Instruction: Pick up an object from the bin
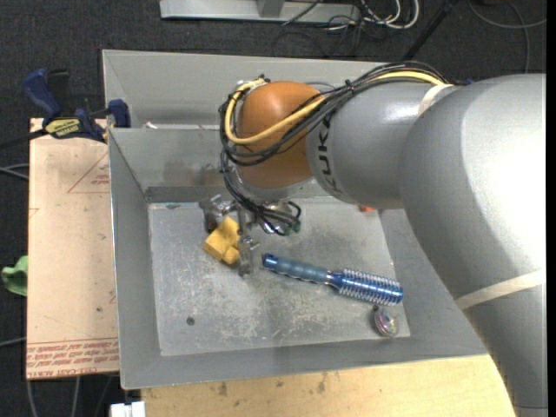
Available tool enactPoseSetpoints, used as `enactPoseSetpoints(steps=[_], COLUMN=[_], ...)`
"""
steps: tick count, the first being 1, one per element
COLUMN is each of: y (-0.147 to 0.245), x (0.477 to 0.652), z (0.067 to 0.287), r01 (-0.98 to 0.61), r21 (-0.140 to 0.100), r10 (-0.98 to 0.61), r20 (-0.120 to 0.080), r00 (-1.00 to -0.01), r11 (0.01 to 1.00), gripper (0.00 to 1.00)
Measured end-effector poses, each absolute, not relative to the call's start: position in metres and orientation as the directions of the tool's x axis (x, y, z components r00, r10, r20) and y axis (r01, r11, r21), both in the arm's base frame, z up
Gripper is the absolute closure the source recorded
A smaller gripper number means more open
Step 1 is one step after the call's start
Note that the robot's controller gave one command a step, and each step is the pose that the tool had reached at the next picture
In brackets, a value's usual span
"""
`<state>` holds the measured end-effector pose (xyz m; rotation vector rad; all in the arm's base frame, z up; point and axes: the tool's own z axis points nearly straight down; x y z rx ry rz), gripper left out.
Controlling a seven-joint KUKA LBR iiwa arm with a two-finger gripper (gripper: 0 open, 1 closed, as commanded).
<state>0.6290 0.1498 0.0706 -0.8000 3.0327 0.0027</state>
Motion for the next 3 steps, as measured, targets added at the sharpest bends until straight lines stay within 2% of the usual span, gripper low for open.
enactPoseSetpoints(steps=[1, 2, 3], y=[0.149, 0.061, 0.100], x=[0.629, 0.606, 0.625], z=[0.070, 0.199, 0.258], r01=[-0.491, -0.763, -0.957], r21=[0.001, -0.006, -0.007], r10=[-0.491, -0.763, -0.957], r20=[-0.004, -0.006, -0.007], r00=[-0.871, -0.646, -0.291], r11=[0.871, 0.646, 0.291], gripper=[1.00, 1.00, 1.00])
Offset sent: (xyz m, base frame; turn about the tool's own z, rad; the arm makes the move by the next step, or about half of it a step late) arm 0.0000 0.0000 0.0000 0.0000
